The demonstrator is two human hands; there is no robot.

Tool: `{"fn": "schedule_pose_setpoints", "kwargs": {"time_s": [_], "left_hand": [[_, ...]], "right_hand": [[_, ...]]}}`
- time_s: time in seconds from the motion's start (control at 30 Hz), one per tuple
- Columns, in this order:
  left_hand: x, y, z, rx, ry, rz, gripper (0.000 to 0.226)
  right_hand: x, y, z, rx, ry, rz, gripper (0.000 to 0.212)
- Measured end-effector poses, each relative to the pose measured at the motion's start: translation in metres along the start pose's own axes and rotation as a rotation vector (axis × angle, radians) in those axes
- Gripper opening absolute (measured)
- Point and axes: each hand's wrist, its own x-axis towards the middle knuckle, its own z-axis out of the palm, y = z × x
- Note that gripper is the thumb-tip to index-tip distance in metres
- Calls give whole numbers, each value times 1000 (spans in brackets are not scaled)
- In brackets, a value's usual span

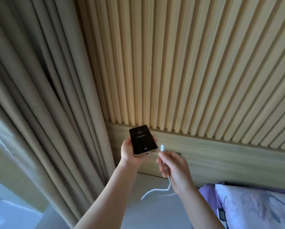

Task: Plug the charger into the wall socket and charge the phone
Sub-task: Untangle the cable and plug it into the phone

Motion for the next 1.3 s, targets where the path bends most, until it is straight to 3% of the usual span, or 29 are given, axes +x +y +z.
{"fn": "schedule_pose_setpoints", "kwargs": {"time_s": [0.43,0.63,0.97,1.3], "left_hand": [[-7,-1,75,12,76,-122,59],[-10,-5,83,46,44,-109,58],[-8,-12,81,42,-24,-106,55],[-12,-16,78,43,-70,-126,56]], "right_hand": [[-26,-48,27,-360,65,-177,32],[-28,-57,23,-221,58,-93,35],[-30,-59,18,-113,24,-12,18],[-35,-56,17,-128,55,-23,14]]}}
